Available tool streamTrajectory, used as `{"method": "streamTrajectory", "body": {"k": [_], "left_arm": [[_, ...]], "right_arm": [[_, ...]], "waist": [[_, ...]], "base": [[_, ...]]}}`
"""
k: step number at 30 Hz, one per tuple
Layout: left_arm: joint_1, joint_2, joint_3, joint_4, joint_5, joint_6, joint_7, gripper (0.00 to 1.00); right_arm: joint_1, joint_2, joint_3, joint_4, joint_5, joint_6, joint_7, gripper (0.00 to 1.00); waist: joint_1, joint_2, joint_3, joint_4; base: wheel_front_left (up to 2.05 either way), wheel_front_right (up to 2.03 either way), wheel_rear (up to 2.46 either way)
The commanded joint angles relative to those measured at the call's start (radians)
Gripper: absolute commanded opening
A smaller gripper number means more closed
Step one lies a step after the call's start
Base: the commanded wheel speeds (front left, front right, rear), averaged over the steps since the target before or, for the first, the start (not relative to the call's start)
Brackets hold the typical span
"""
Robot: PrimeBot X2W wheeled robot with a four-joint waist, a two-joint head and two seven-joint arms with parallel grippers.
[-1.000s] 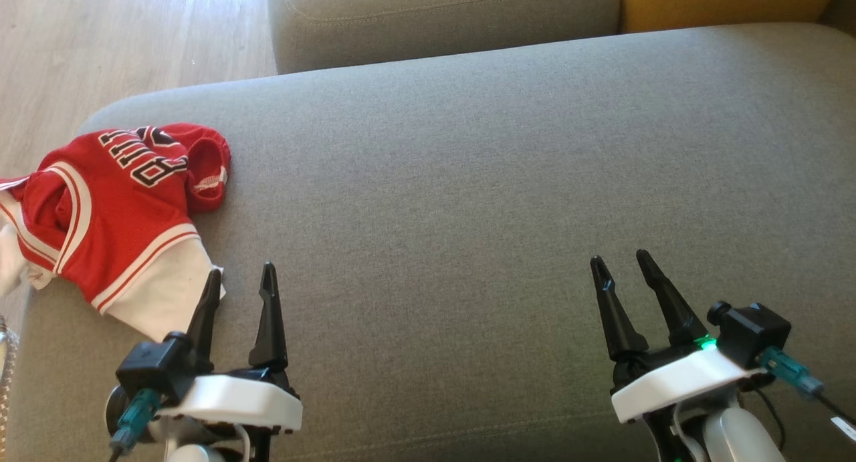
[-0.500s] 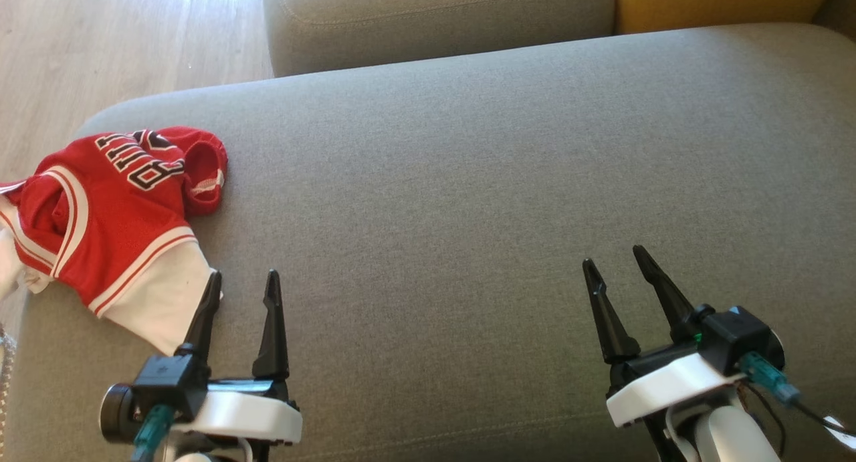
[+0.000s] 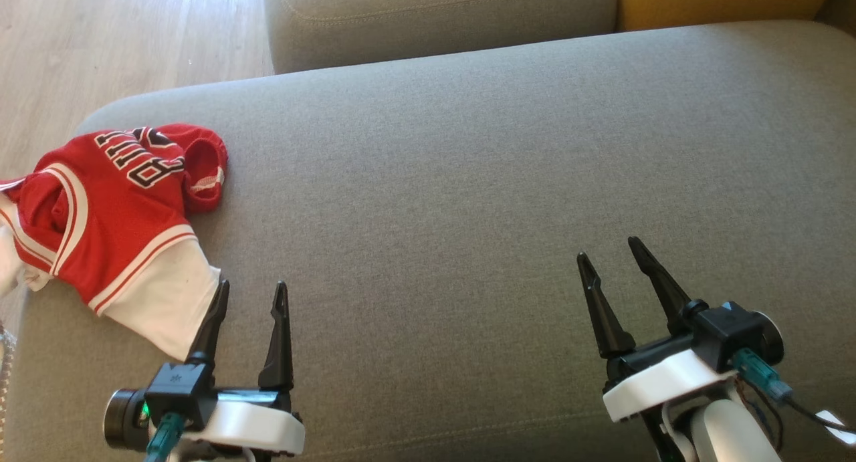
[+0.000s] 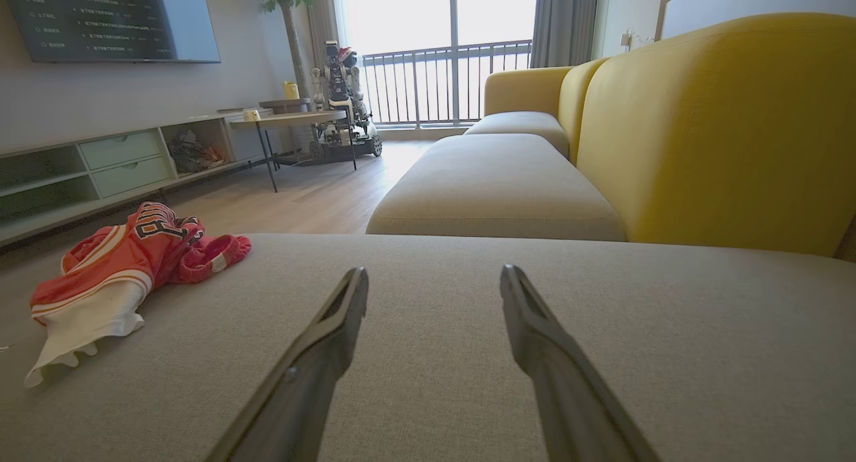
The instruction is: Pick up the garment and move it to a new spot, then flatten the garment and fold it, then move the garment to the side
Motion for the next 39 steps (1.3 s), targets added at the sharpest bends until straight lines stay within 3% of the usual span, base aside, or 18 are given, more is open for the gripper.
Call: {"method": "streamTrajectory", "body": {"k": [1, 12, 39], "left_arm": [[-0.036, -0.006, 0.037, -0.031, -0.003, -0.006, -0.012, 1.00], [-0.041, -0.007, 0.029, -0.026, -0.017, 0.010, -0.012, 1.00], [-0.005, -0.007, 0.033, -0.047, -0.029, 0.034, -0.012, 1.00]], "right_arm": [[-0.043, -0.011, 0.025, -0.034, -0.003, 0.000, -0.009, 1.00], [-0.034, -0.011, 0.040, -0.041, -0.010, 0.000, -0.009, 1.00], [0.030, -0.011, 0.093, -0.052, -0.025, 0.000, -0.009, 1.00]], "waist": [[0.0000, 0.0000, 0.001, 0.000], [0.0000, 0.0000, 0.002, 0.037], [0.0000, 0.0000, 0.001, 0.357]], "base": [[0.00, 0.00, 0.00], [0.00, 0.00, 0.00], [0.00, 0.00, 0.00]]}}
